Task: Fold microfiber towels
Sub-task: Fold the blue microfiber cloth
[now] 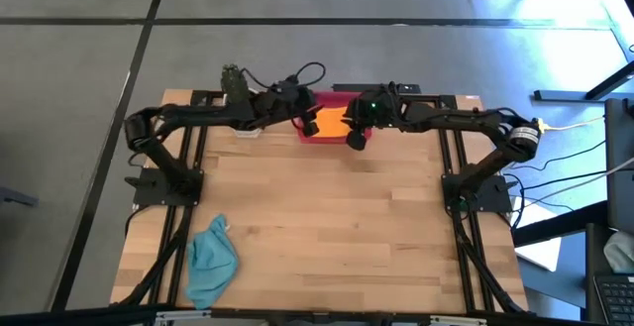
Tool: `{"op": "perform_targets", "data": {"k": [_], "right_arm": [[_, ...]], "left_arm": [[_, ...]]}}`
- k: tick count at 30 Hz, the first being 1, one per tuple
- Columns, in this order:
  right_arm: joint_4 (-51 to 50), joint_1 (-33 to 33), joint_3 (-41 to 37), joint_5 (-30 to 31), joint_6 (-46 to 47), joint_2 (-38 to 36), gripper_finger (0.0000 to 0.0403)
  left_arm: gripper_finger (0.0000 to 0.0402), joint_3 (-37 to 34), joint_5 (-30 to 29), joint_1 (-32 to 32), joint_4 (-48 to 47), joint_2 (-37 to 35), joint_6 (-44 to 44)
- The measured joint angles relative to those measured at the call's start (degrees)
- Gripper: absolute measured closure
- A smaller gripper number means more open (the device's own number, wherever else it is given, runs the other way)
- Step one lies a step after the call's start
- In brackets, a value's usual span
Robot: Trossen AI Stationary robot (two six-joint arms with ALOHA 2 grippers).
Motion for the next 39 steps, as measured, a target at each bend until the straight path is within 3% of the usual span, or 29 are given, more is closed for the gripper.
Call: {"op": "perform_targets", "data": {"k": [7,20,30,39], "right_arm": [[-2.0,-2.5,0.0,1.1,0.5,2.9,0.0324],[-4.5,-3.0,0.0,1.2,2.9,8.9,0.0324],[-13.0,-1.3,0.0,1.1,5.6,-9.7,0.0324],[-18.4,9.2,0.0,1.1,10.5,-22.5,0.0324]], "left_arm": [[0.0253,0.0,2.9,-6.4,-1.7,-8.2,-0.1],[0.0253,-0.1,2.9,-14.5,-7.5,-14.9,-0.3],[0.0253,0.0,-1.8,-22.8,-34.3,-25.2,-7.1],[0.0261,-0.1,-1.6,-38.5,-57.1,-21.3,-22.1]]}}
